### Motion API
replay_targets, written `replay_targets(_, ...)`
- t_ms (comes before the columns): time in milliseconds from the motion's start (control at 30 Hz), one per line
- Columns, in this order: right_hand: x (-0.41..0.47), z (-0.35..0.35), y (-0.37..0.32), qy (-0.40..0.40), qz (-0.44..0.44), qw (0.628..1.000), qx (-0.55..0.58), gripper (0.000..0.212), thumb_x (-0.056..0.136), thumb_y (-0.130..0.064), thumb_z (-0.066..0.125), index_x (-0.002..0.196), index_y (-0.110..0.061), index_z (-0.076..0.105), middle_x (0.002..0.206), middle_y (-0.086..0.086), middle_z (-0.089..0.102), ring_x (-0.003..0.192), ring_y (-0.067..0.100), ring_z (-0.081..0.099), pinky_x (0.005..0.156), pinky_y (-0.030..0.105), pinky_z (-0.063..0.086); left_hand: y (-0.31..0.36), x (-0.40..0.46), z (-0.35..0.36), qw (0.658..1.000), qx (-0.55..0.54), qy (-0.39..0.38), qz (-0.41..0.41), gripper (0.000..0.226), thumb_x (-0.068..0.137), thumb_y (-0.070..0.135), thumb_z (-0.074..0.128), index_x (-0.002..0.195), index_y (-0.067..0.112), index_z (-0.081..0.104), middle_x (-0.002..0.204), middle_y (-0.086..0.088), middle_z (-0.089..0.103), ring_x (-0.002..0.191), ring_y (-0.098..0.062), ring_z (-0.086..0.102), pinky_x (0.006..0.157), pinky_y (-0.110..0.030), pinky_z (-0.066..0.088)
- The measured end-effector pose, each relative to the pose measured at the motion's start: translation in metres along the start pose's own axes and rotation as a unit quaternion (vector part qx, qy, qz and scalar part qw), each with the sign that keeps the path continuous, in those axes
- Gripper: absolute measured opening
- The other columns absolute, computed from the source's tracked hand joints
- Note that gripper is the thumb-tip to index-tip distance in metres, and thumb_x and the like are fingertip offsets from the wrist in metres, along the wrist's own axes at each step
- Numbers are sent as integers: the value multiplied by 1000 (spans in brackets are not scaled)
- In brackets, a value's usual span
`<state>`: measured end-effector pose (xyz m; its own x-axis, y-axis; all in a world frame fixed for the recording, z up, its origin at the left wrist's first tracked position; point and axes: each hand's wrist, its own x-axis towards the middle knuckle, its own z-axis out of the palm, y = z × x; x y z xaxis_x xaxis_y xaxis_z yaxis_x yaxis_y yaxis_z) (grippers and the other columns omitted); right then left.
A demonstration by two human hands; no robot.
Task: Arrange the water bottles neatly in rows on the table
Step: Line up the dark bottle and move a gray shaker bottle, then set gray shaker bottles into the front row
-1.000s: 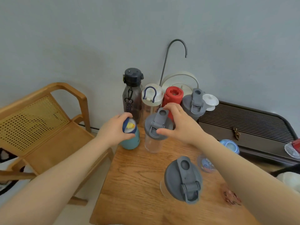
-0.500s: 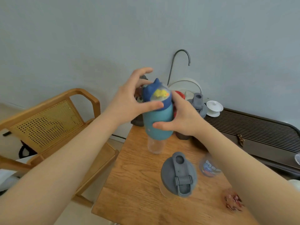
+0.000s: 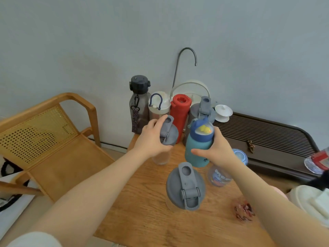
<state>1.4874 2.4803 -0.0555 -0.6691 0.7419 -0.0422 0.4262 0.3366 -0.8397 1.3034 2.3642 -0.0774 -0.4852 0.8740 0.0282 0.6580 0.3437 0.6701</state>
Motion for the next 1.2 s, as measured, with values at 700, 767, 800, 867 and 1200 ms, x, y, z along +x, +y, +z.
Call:
replay_targets(700,19,64,42,-26,94,991,-93,81,61,-14,85,126,-14,36,105,-3,54,97,16,53,79,28,41,-69,-3,-46,996,-25,79,-14,97,62,41,81,139,34,22,140,3,35,126,-19,33,101,-38,35)
replay_targets(767,11,59,46,-3,120,990,-72,79,63,-14,84,126,-15,36,106,-2,54,98,15,53,80,29,42,-69,-1,-46,997,-20,76,-15,98,64,40,80,141,32,20,141,1,33,128,-21,31,101,-39,35)
replay_targets(800,7,57,46,5,130,989,-70,79,63,-15,83,126,-15,36,106,-2,54,98,15,52,80,29,42,-68,-1,-47,997,-8,73,-17,98,65,40,79,142,30,18,143,-1,31,130,-23,29,103,-40,33)
replay_targets(867,2,55,46,12,143,987,-69,79,64,-16,83,127,-15,35,107,-2,53,98,15,51,80,29,41,-63,-3,-47,995,70,73,-24,99,68,44,75,144,26,13,150,-8,19,137,-29,18,109,-44,23)
replay_targets(1200,-33,47,41,-2,150,985,-84,70,69,-26,79,121,-11,36,100,-3,55,90,15,53,75,27,38,24,-54,-22,936,29,-122,330,59,82,47,52,130,15,44,140,-4,40,129,-13,32,106,-36,33)
